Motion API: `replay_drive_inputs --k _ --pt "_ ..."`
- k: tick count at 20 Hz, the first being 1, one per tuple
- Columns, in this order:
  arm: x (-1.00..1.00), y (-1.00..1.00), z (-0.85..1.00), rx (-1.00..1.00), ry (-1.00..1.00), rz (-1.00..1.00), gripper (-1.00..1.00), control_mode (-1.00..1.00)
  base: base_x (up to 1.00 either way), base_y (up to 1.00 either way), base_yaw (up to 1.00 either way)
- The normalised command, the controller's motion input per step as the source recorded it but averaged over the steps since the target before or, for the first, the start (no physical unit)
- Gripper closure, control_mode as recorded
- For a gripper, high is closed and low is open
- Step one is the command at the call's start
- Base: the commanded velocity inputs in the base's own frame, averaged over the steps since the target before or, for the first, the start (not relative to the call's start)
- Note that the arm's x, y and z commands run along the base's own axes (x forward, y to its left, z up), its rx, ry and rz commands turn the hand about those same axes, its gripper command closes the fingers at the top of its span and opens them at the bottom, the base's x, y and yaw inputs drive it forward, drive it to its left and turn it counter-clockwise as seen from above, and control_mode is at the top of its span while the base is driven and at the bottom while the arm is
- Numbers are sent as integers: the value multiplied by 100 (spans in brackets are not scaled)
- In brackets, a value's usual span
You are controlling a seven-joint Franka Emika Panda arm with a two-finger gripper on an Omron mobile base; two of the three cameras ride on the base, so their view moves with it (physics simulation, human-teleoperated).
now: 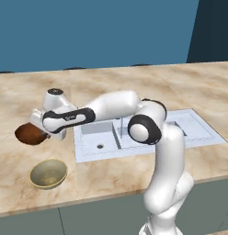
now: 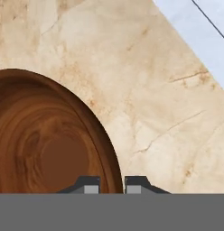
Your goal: Rinse each bowl for a few seconds and place them down in the sink or on the counter.
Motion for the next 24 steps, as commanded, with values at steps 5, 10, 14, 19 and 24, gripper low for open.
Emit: replay_drive_inputs --k 5,10,14,19,24 --pt "-21 -79 27 0 0 -18 100 -100 0 0 0" --pt "-29 -70 31 -1 0 -13 100 -100 0 0 0" --pt "-32 -58 28 -3 0 -15 100 -100 0 0 0" --pt "-26 -61 13 -7 0 -16 100 -100 0 0 0" --pt "-20 -56 5 -10 0 -19 100 -100 0 0 0"
